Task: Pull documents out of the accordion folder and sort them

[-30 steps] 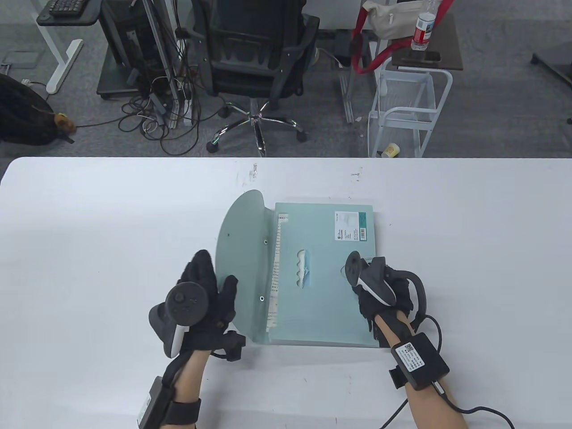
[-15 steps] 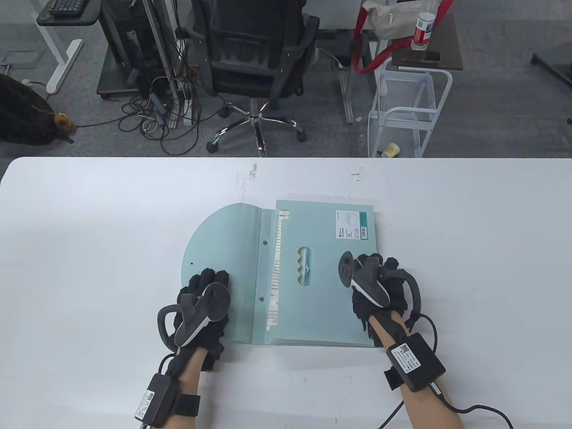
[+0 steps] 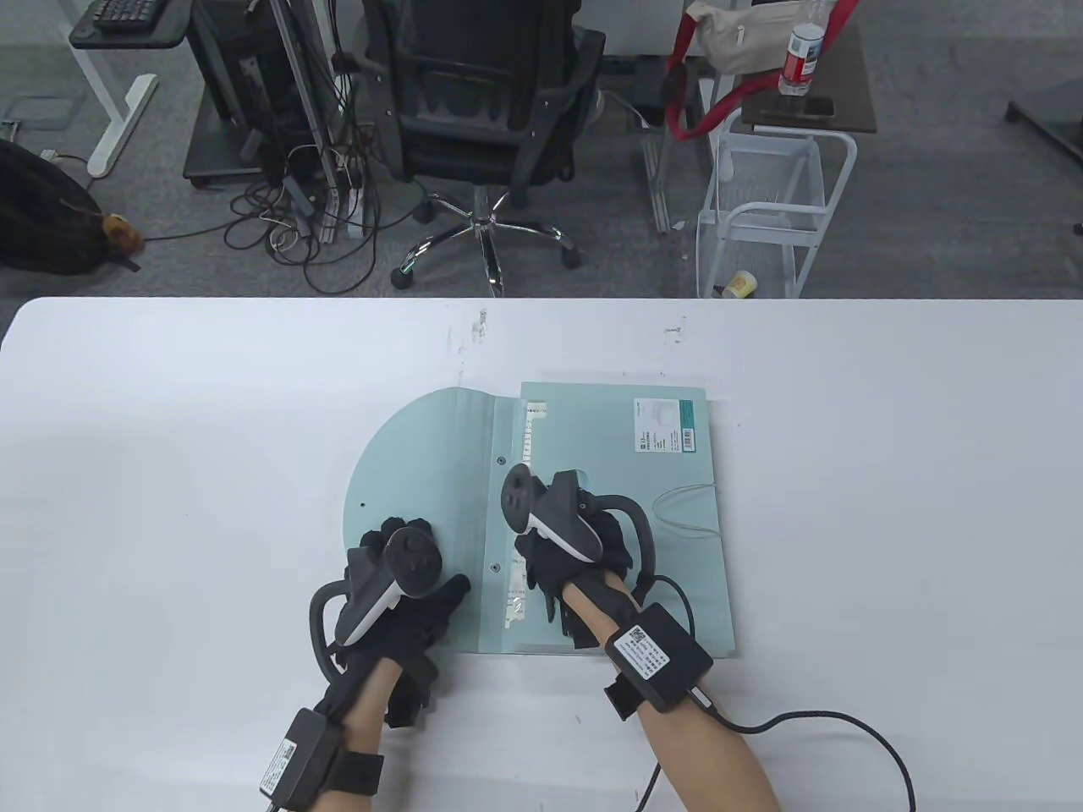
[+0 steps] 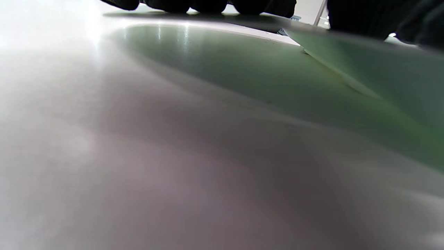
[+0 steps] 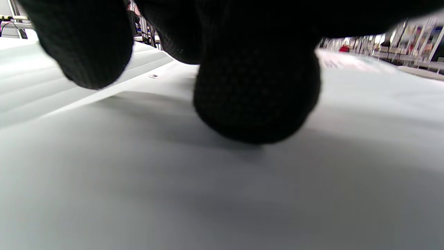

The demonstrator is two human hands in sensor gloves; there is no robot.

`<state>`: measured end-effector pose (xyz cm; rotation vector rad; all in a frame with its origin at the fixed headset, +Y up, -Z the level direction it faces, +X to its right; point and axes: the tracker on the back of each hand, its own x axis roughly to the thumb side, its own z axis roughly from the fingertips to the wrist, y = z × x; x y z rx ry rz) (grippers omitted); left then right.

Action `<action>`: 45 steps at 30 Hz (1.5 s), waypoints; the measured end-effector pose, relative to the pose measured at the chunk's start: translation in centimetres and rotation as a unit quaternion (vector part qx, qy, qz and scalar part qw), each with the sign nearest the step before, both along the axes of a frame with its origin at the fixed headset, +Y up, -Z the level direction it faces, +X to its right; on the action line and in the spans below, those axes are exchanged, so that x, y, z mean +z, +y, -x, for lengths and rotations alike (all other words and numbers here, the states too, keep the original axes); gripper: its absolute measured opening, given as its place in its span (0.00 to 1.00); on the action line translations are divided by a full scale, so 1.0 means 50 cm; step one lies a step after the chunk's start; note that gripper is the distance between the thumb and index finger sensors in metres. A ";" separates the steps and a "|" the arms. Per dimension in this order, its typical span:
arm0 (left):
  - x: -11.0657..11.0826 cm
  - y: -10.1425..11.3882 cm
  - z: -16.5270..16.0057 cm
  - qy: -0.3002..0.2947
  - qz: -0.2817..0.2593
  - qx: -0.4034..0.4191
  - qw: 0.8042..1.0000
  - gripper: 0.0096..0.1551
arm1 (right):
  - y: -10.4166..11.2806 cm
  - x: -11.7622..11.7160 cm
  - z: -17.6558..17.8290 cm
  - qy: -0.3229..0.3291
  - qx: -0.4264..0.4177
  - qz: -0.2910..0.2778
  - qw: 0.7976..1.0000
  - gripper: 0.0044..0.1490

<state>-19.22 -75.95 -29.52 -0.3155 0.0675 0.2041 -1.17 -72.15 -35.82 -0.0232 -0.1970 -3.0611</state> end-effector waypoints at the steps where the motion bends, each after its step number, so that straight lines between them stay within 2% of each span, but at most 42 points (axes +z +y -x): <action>1: 0.000 -0.002 -0.002 -0.003 0.007 -0.004 1.000 0.54 | -0.003 -0.002 0.004 -0.007 0.006 0.002 1.000 0.45; 5: -0.003 -0.011 -0.012 -0.008 0.032 -0.015 0.999 0.60 | -0.006 -0.006 0.023 -0.050 0.049 0.033 0.997 0.49; 10: 0.002 -0.017 -0.034 0.003 0.027 -0.052 0.998 0.63 | -0.013 -0.013 0.051 -0.069 0.095 0.054 0.992 0.54; 14: 0.007 -0.017 -0.045 0.011 0.015 -0.061 0.998 0.63 | -0.022 -0.020 0.042 -0.058 0.119 0.078 0.988 0.57; 17: 0.009 -0.015 -0.053 0.016 0.012 -0.072 0.997 0.62 | -0.019 -0.019 0.026 -0.048 0.094 0.086 0.991 0.58; 19: 0.010 -0.016 -0.056 0.014 0.007 -0.070 0.997 0.61 | -0.003 -0.007 0.013 -0.030 0.071 0.103 0.992 0.62; 21: 0.009 -0.016 -0.054 0.013 0.008 -0.071 0.997 0.61 | 0.024 0.003 0.003 -0.015 0.077 0.076 0.994 0.66; 23: 0.011 -0.017 -0.055 0.016 0.012 -0.071 0.997 0.60 | 0.051 0.006 -0.013 -0.012 0.065 0.074 0.995 0.68; 27: 0.015 -0.016 -0.056 0.022 0.011 -0.089 0.996 0.59 | 0.117 0.005 -0.072 -0.019 -0.058 0.094 0.994 0.64; 30: 0.015 -0.019 -0.051 0.025 0.021 -0.080 0.996 0.59 | 0.181 0.012 -0.166 -0.041 -0.162 0.067 0.984 0.57; 33: 0.016 -0.017 -0.052 0.027 0.020 -0.083 0.996 0.59 | 0.222 0.023 -0.266 -0.066 -0.260 0.076 0.960 0.52; 36: 0.016 -0.017 -0.053 0.028 0.017 -0.083 0.996 0.59 | 0.237 0.038 -0.344 -0.080 -0.331 0.072 0.937 0.50; 39: 0.016 -0.018 -0.052 0.029 0.019 -0.080 0.996 0.59 | 0.221 0.055 -0.424 -0.093 -0.451 0.070 0.885 0.46; 42: 0.016 -0.018 -0.052 0.030 0.018 -0.078 0.996 0.59 | 0.186 0.067 -0.480 -0.084 -0.558 0.077 0.822 0.45; 43: 0.016 -0.018 -0.051 0.030 0.018 -0.078 0.996 0.59 | 0.172 0.070 -0.497 -0.079 -0.598 0.077 0.794 0.45; 45: 0.016 -0.018 -0.051 0.030 0.018 -0.078 0.996 0.59 | 0.148 0.072 -0.523 -0.077 -0.654 0.041 0.752 0.47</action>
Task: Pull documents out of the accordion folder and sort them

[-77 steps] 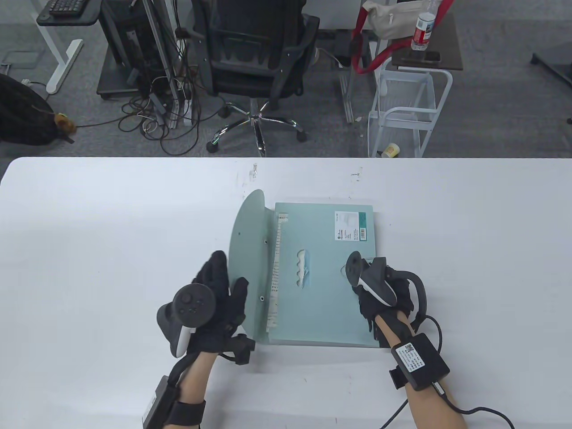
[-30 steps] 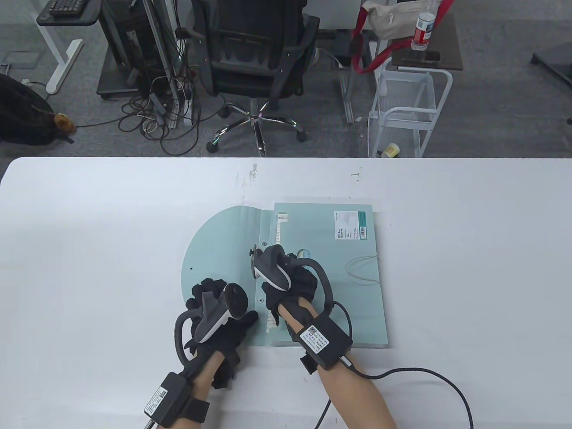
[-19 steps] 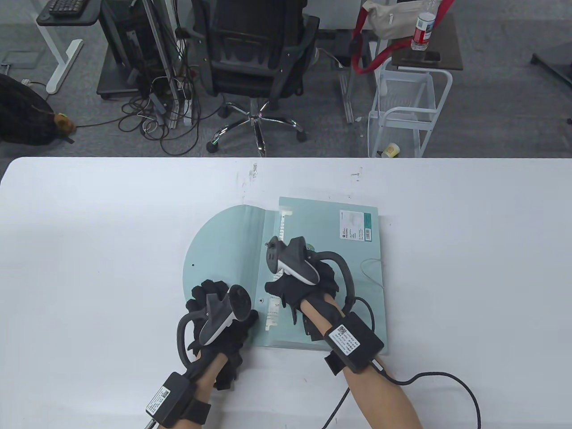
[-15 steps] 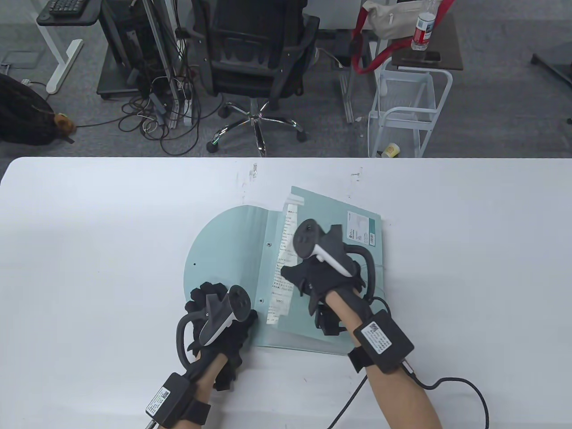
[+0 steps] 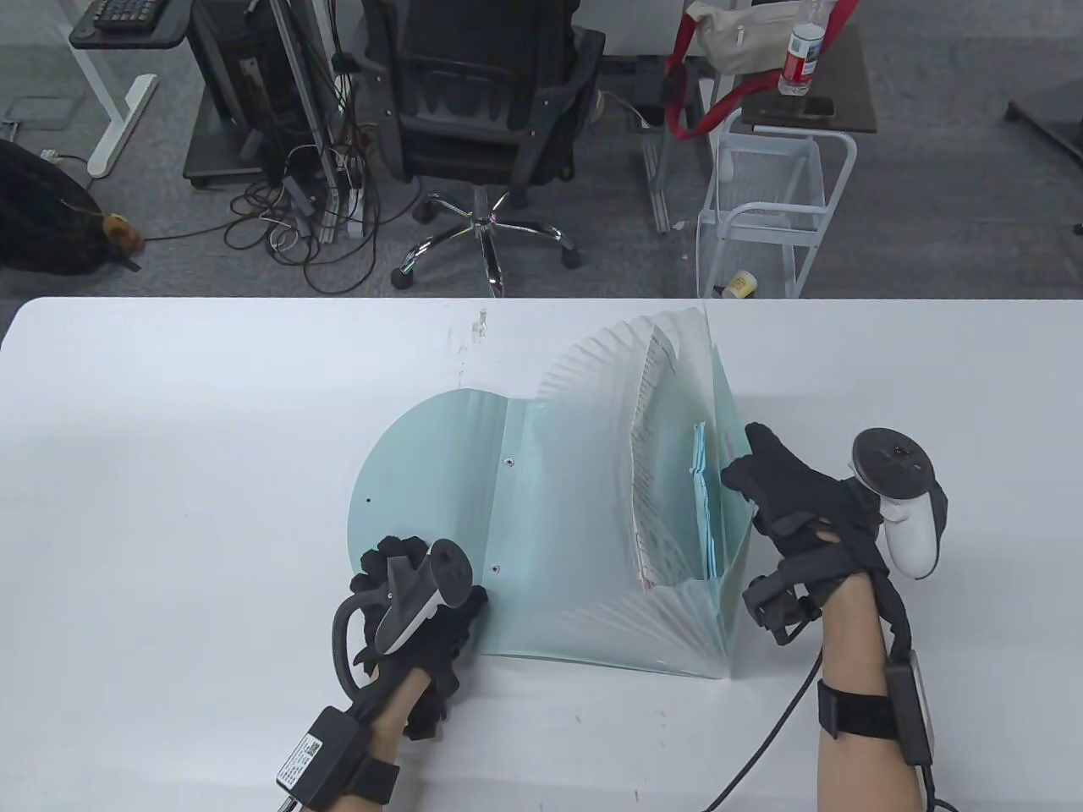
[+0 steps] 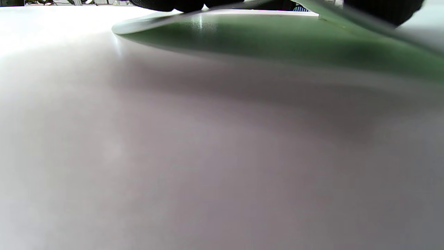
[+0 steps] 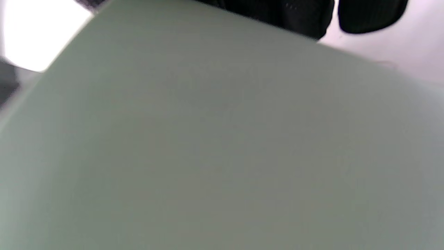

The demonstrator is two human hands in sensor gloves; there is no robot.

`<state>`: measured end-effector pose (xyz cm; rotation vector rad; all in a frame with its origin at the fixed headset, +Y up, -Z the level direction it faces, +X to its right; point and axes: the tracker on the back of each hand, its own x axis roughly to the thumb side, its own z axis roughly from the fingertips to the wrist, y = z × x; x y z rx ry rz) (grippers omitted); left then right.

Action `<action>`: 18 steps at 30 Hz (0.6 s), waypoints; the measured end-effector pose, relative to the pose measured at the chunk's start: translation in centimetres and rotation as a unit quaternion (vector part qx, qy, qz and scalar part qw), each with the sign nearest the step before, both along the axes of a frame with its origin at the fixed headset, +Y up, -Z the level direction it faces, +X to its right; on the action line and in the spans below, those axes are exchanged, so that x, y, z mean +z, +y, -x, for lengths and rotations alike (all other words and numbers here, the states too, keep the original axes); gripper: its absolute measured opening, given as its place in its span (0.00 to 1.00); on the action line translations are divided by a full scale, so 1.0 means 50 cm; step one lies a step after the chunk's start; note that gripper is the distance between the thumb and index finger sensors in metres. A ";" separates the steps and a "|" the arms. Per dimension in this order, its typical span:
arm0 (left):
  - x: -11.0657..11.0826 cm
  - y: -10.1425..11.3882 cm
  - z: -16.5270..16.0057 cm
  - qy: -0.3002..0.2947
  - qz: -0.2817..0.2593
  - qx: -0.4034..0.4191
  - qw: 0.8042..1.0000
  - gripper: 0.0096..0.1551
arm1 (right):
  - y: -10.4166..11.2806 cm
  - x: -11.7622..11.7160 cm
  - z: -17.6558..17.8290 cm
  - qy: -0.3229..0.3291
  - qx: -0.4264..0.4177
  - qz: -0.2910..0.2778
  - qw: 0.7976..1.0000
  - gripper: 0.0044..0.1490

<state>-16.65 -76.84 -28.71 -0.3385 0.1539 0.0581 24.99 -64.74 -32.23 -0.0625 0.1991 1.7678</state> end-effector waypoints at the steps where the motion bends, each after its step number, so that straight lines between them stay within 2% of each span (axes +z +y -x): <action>1: 0.000 0.000 0.000 0.000 0.000 0.001 1.000 0.59 | -0.009 -0.001 -0.007 -0.012 -0.014 -0.007 1.000 0.48; 5: -0.005 0.002 0.003 0.006 0.003 0.025 1.000 0.60 | -0.054 -0.008 -0.019 0.020 -0.132 -0.009 0.991 0.51; 8: -0.003 0.027 0.004 0.001 -0.016 0.041 0.999 0.58 | -0.054 -0.016 -0.022 0.014 -0.149 -0.011 0.989 0.49; 10: 0.002 0.056 0.000 -0.002 -0.055 0.069 0.996 0.56 | -0.055 -0.016 -0.021 0.000 -0.117 -0.025 0.993 0.50; 13: 0.011 0.118 -0.024 -0.019 -0.104 0.115 0.988 0.52 | -0.054 -0.015 -0.013 0.000 -0.121 -0.031 0.992 0.51; 18: 0.033 0.227 -0.099 -0.071 -0.142 0.178 0.971 0.45 | -0.054 -0.011 -0.003 -0.014 -0.090 -0.050 0.995 0.52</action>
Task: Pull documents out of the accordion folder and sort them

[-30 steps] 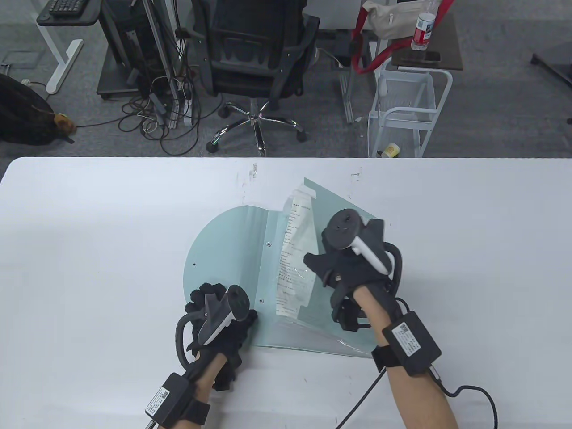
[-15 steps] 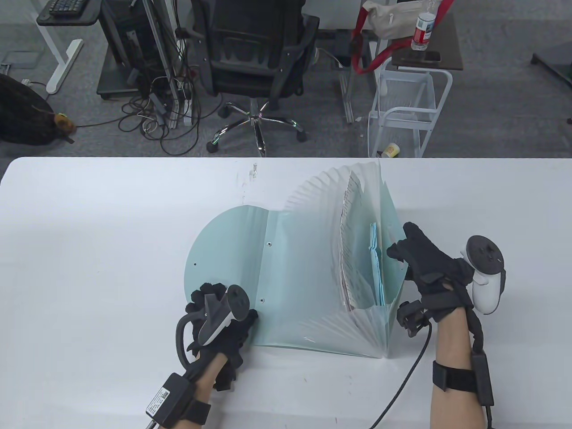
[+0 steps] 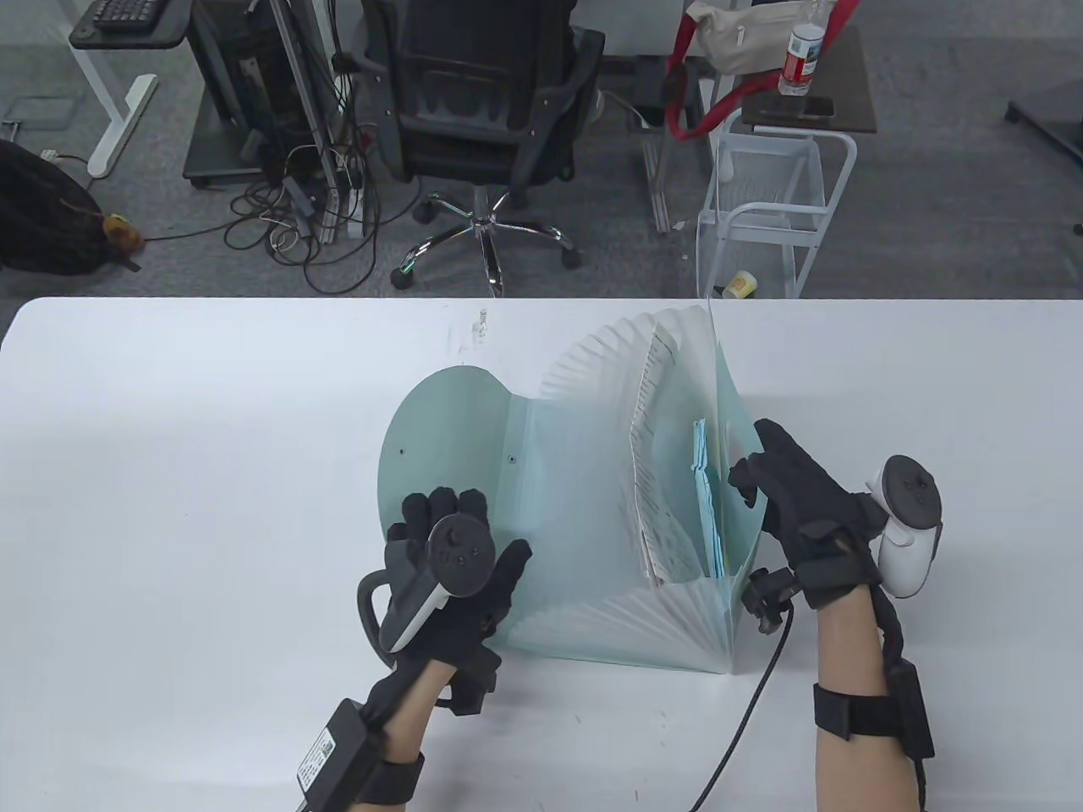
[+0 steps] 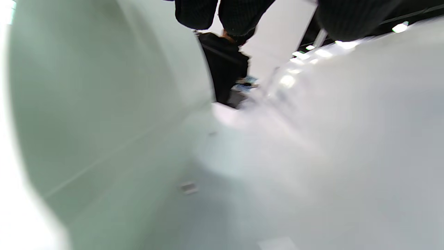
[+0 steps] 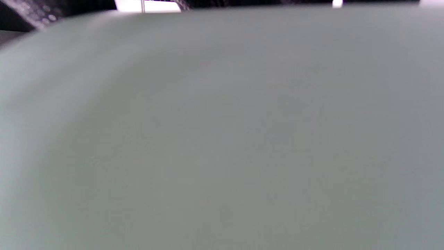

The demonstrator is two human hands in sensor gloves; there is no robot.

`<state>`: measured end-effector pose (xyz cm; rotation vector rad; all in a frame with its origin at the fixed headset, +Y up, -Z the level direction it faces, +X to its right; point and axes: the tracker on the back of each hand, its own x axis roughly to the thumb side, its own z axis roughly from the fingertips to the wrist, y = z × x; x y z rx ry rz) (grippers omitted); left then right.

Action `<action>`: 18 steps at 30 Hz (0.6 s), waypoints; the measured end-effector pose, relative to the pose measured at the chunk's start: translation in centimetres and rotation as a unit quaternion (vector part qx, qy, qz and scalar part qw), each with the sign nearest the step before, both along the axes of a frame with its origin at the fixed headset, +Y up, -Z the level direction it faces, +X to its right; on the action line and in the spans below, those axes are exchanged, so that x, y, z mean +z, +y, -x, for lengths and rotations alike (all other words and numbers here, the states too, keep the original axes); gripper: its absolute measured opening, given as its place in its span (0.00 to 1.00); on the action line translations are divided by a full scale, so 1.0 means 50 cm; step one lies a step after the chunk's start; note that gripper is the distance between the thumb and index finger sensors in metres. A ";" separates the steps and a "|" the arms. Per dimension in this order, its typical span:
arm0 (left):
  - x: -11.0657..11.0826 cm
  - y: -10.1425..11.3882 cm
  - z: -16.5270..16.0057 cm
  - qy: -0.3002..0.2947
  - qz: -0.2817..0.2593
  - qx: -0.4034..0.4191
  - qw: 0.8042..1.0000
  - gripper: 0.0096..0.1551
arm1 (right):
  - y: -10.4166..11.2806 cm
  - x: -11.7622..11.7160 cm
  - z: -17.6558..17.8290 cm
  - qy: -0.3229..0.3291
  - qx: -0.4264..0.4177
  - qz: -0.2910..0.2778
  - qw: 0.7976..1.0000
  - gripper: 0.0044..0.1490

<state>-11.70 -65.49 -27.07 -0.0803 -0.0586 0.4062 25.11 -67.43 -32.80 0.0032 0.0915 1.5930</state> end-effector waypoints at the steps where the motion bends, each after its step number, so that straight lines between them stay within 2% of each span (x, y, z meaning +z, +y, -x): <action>1: 0.007 0.029 -0.023 -0.023 -0.010 0.021 0.999 0.43 | 0.001 0.001 0.003 -0.002 0.005 -0.004 1.000 0.53; 6: 0.043 0.131 -0.120 -0.141 -0.052 0.063 0.987 0.36 | 0.001 0.002 0.016 -0.002 0.015 -0.007 1.000 0.53; 8: 0.054 0.163 -0.161 -0.219 -0.078 0.073 0.970 0.31 | 0.003 0.003 0.021 -0.001 0.022 -0.009 1.000 0.53; 9: 0.055 0.170 -0.174 -0.238 -0.082 0.075 0.965 0.30 | 0.004 0.004 0.023 0.002 0.023 -0.010 1.000 0.53; 11: 0.055 0.182 -0.208 -0.263 -0.061 0.093 0.958 0.31 | 0.006 0.004 0.025 0.008 0.025 -0.010 1.000 0.53; 14: 0.030 0.186 -0.235 -0.261 -0.032 0.108 0.959 0.33 | 0.005 0.005 0.027 0.012 0.019 -0.008 1.000 0.53; 18: -0.022 0.164 -0.260 -0.248 0.061 0.131 0.958 0.34 | 0.006 0.005 0.027 0.012 0.016 -0.008 1.000 0.53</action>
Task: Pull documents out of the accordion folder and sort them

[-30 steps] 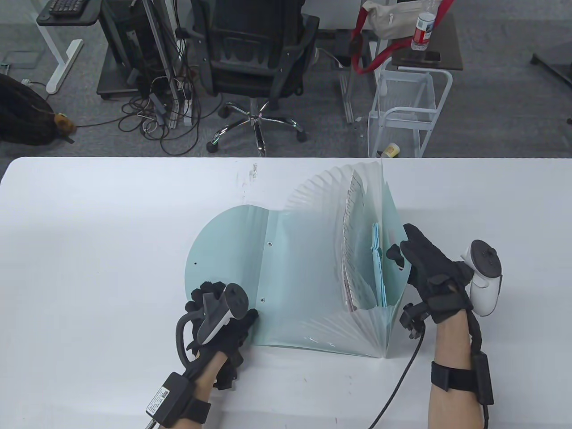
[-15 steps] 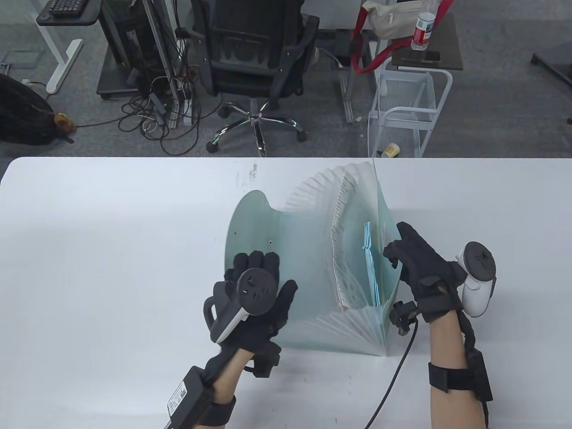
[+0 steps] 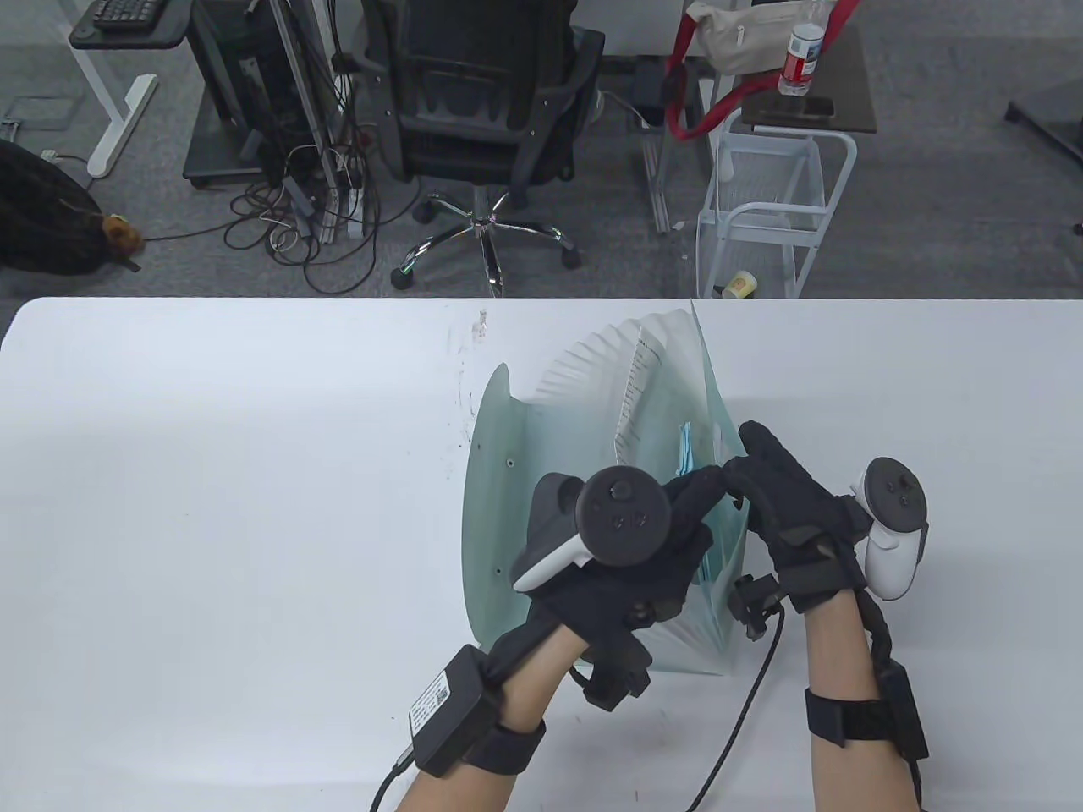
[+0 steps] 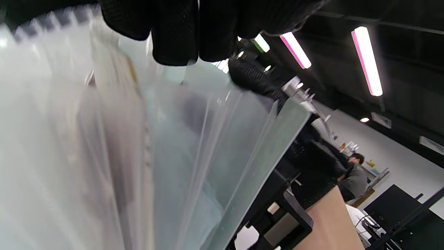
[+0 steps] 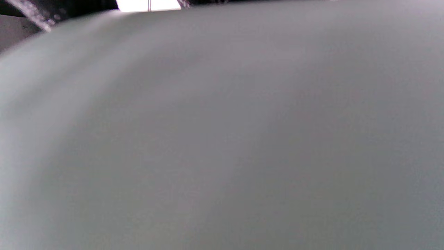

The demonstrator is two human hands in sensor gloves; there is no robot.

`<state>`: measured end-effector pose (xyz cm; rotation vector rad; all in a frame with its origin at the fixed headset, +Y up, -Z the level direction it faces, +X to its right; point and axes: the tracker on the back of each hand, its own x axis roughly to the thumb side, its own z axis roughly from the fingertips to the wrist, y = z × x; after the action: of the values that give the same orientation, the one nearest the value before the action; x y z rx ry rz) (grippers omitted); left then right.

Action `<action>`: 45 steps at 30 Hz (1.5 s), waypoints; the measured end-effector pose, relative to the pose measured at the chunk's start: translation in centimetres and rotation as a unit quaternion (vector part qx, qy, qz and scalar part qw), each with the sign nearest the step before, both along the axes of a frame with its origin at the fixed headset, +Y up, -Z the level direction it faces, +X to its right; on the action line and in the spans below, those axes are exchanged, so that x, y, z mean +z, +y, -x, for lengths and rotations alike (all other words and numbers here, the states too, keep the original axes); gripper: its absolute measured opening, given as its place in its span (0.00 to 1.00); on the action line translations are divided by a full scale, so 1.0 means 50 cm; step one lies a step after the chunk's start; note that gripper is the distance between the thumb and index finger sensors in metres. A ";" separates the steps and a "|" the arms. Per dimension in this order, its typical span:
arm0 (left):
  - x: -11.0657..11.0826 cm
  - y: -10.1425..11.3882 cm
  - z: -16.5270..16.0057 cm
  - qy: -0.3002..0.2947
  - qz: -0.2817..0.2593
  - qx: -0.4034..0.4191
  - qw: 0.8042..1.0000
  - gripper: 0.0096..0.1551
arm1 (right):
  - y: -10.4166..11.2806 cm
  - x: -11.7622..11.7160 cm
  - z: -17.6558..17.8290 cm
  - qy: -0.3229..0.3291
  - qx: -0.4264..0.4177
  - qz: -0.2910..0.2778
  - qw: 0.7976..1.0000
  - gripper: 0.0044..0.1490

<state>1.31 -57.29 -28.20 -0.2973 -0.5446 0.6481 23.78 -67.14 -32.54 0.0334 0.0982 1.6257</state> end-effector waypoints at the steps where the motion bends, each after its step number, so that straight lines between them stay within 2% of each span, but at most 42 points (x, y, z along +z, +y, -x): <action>1: -0.013 -0.007 -0.004 0.011 0.010 -0.011 1.000 0.34 | 0.001 0.000 -0.001 -0.001 0.001 0.000 1.000 0.53; 7: -0.046 -0.034 -0.008 0.090 0.036 -0.083 0.992 0.34 | 0.001 -0.001 0.001 -0.006 0.002 -0.002 1.000 0.53; 9: -0.061 -0.044 -0.014 0.110 0.041 -0.130 0.985 0.35 | 0.002 -0.001 0.003 -0.009 0.005 -0.004 1.000 0.53; 14: -0.095 -0.066 -0.024 0.143 0.054 -0.192 0.969 0.37 | 0.001 0.000 0.006 -0.011 -0.002 -0.004 1.000 0.54; 16: -0.107 -0.075 -0.024 0.151 0.070 -0.211 0.963 0.42 | 0.002 0.001 0.008 -0.009 -0.007 -0.002 1.000 0.55; 20: -0.120 -0.091 -0.022 0.148 0.089 -0.231 0.957 0.44 | 0.002 0.001 0.011 -0.009 -0.012 -0.003 1.000 0.55; 28: -0.123 -0.108 -0.033 0.113 0.113 -0.249 0.955 0.34 | 0.000 0.000 0.018 -0.005 -0.010 -0.002 1.000 0.55; 36: -0.117 -0.110 -0.039 0.050 0.137 -0.196 0.970 0.41 | 0.001 0.001 0.022 -0.007 -0.024 0.000 1.000 0.54; 40: -0.113 -0.110 -0.046 0.050 0.127 -0.203 0.970 0.44 | 0.001 0.001 0.022 -0.004 -0.032 0.002 0.999 0.54; 45: -0.114 -0.119 -0.049 0.040 0.138 -0.206 0.968 0.38 | 0.003 0.002 0.023 0.004 -0.037 0.005 0.999 0.54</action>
<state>3.74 -63.22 -33.90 -0.6265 -0.2998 0.3275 22.62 -67.00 -32.46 0.0350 0.1095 1.5513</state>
